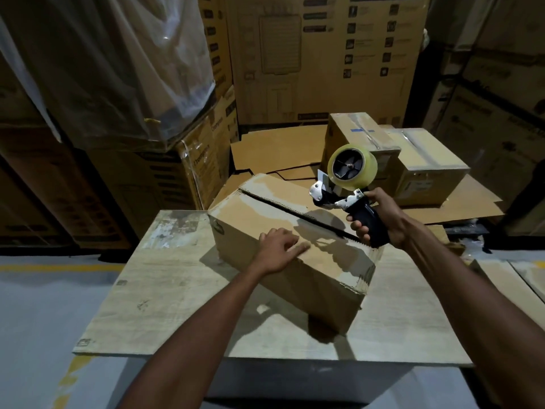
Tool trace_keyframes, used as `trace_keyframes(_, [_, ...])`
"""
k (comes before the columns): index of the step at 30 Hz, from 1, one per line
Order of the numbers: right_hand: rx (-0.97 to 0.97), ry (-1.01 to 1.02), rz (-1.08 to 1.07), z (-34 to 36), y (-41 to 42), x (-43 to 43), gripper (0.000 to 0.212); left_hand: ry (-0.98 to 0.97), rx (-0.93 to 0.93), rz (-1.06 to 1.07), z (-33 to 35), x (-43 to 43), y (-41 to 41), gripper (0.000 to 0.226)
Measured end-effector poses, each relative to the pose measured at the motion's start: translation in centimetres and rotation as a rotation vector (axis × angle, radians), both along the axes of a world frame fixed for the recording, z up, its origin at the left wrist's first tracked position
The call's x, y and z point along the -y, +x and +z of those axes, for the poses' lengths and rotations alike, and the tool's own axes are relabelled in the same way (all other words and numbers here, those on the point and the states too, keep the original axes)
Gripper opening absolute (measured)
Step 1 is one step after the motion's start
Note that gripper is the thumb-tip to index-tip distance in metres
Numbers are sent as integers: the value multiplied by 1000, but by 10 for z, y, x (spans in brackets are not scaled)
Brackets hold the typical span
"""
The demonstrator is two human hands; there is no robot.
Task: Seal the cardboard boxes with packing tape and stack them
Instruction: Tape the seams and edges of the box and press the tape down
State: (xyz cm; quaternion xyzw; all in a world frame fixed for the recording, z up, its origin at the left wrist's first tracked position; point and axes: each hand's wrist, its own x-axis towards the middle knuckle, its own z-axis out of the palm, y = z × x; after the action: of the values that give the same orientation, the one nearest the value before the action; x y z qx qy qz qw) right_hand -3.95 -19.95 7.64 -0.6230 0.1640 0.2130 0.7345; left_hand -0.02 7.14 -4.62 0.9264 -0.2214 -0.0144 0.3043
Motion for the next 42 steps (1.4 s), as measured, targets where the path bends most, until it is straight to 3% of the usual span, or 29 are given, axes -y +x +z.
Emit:
trace_keyframes(2, [-3, 60, 13, 0, 10, -7, 58, -418, -152, 143, 12, -2, 7, 45])
trace_keyframes(3, [-8, 85, 22, 1, 15, -11, 57, -553, -180, 208, 17, -1, 12, 35])
trace_keyframes(4, [-12, 111, 30, 2, 19, -15, 55, -616, -160, 245, 27, -1, 17, 41])
trace_keyframes(8, [-5, 156, 58, 4, 44, -34, 51, -682, -158, 154, 55, -2, 53, 77])
trace_keyframes(13, [1, 198, 28, 8, 81, -59, 51, -799, -210, -11, 61, -7, 74, 83])
trace_keyframes(19, [25, 137, -7, 15, 105, -71, 52, -1106, -322, 160, 42, -17, 87, 53])
trace_keyframes(22, [36, 89, -19, 20, 114, -72, 51, -1287, -558, 411, 44, -26, 104, 33])
trace_keyframes(25, [53, 63, -17, 27, 117, -72, 55, -1250, -806, 586, 46, -40, 127, 27])
trace_keyframes(30, [73, 2, 5, 38, 121, -70, 57, -1188, -1023, 456, 79, -41, 153, 32])
trace_keyframes(33, [67, -20, 27, 41, 124, -65, 58, -1181, -867, 322, 92, -25, 162, 29])
trace_keyframes(37, [50, 3, 46, 46, 127, -56, 59, -1135, -647, 63, 96, -8, 168, 53])
trace_keyframes(42, [45, 25, 57, 48, 129, -46, 60, -1085, -539, 64, 95, -4, 166, 38])
